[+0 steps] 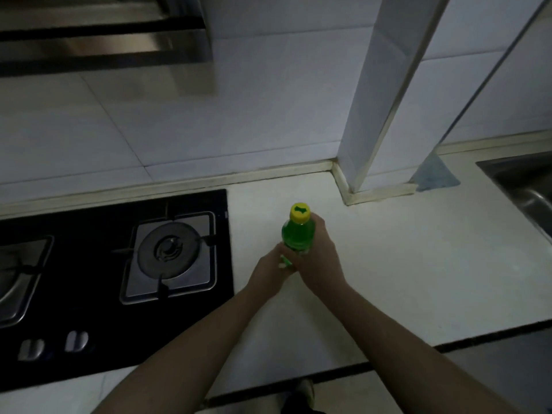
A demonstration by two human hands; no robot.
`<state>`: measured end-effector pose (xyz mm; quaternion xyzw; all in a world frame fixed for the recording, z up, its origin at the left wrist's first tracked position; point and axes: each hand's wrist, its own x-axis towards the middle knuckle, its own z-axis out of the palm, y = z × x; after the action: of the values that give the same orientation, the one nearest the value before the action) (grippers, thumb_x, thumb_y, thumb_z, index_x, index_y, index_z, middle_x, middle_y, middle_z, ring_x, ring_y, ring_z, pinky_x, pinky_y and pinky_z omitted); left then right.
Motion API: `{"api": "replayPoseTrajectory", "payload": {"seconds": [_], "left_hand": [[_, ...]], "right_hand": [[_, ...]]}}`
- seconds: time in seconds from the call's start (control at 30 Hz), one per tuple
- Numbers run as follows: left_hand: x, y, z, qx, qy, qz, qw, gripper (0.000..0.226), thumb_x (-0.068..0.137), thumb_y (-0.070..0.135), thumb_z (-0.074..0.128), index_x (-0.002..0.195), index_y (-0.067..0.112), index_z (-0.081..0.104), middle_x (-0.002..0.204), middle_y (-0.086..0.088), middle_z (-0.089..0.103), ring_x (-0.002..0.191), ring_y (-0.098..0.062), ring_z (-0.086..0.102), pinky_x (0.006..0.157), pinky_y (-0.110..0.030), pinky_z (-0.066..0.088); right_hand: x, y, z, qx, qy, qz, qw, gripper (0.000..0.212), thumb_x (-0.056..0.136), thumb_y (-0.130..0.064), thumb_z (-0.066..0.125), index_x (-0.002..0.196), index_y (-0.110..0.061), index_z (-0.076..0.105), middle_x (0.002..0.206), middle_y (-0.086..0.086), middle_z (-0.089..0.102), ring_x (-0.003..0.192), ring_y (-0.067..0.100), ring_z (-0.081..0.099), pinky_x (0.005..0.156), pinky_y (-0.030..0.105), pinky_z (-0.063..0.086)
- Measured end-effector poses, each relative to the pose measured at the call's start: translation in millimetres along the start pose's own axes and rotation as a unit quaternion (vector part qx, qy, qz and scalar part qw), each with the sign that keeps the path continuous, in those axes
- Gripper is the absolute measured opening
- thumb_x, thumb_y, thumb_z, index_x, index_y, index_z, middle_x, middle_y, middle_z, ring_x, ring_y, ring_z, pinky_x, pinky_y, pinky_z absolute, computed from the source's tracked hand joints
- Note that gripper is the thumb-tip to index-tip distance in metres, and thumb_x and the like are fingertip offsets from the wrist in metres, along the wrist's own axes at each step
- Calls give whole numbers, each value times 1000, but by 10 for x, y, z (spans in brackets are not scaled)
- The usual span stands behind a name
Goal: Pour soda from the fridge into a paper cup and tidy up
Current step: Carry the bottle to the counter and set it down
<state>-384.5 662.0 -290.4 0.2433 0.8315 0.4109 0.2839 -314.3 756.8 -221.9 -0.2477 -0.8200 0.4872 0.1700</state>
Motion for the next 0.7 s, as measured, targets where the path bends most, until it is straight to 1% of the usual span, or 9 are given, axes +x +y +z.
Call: {"api": "replayPoseTrajectory", "payload": {"seconds": [0.07, 0.13, 0.23, 0.33, 0.4, 0.5, 0.6, 0.63, 0.7], "left_hand": [[37, -84, 55, 27, 4, 2, 1000, 11, 90, 16, 66, 95, 18, 57, 102, 2, 59, 98, -19, 58, 70, -20, 34], [63, -177, 94, 26, 16, 5, 1000, 18, 87, 13, 70, 86, 23, 55, 101, 1, 59, 100, -24, 60, 73, -22, 37], [69, -278, 111, 22, 21, -8, 1000, 18, 84, 16, 73, 92, 24, 59, 107, -3, 63, 100, -20, 60, 79, -25, 43], [101, -318, 132, 20, 20, -17, 999, 20, 82, 19, 75, 91, 25, 59, 102, 6, 60, 95, -13, 58, 75, -20, 40], [117, -343, 147, 20, 27, -20, 999, 18, 82, 15, 75, 92, 20, 61, 101, 7, 59, 95, -12, 56, 74, -13, 40], [100, -372, 163, 13, 34, -30, 999, 13, 82, 3, 73, 93, 5, 66, 103, -1, 62, 96, -13, 56, 70, 1, 37], [68, -351, 162, 34, 29, -30, 999, 7, 84, -1, 67, 87, 5, 65, 95, 0, 60, 94, -18, 59, 66, 3, 35], [54, -337, 154, 42, 28, -28, 998, 6, 86, -1, 65, 87, 5, 65, 93, 1, 58, 90, -17, 58, 65, 3, 35], [43, -331, 151, 30, 27, -27, 999, 11, 88, -5, 60, 95, 2, 66, 92, 3, 58, 80, -3, 54, 66, 3, 38]], "right_hand": [[32, 131, 76, 2, -1, 10, 1000, 67, 70, -22, 82, 125, -21, 44, 103, -10, 53, 90, 7, 53, 67, 4, 35], [66, 253, 136, -3, -9, 18, 1000, 69, 69, -21, 83, 126, -19, 44, 103, -7, 56, 91, 11, 57, 66, 10, 37], [118, 388, 184, 5, -25, 33, 999, 73, 68, -21, 83, 127, -20, 42, 105, -6, 58, 90, 12, 58, 65, 8, 36], [146, 466, 211, 14, -37, 45, 998, 71, 69, -18, 83, 127, -19, 42, 103, -6, 58, 88, 10, 57, 64, 3, 36], [154, 508, 234, 15, -41, 43, 998, 69, 70, -18, 82, 126, -16, 42, 103, -5, 57, 88, 10, 56, 65, 1, 35], [150, 556, 266, 2, -46, 29, 999, 69, 69, -28, 77, 127, -13, 42, 106, -3, 56, 90, 11, 56, 68, 8, 38], [131, 601, 319, -3, -57, 24, 998, 75, 68, -26, 83, 128, -16, 39, 114, 0, 56, 98, 13, 57, 76, 20, 44], [128, 610, 331, -4, -56, 21, 998, 75, 67, -25, 84, 127, -18, 39, 115, 0, 56, 98, 13, 57, 77, 21, 44], [128, 634, 334, -4, -57, 14, 998, 73, 68, -26, 84, 125, -22, 38, 113, -1, 55, 99, 12, 57, 77, 20, 44]]}}
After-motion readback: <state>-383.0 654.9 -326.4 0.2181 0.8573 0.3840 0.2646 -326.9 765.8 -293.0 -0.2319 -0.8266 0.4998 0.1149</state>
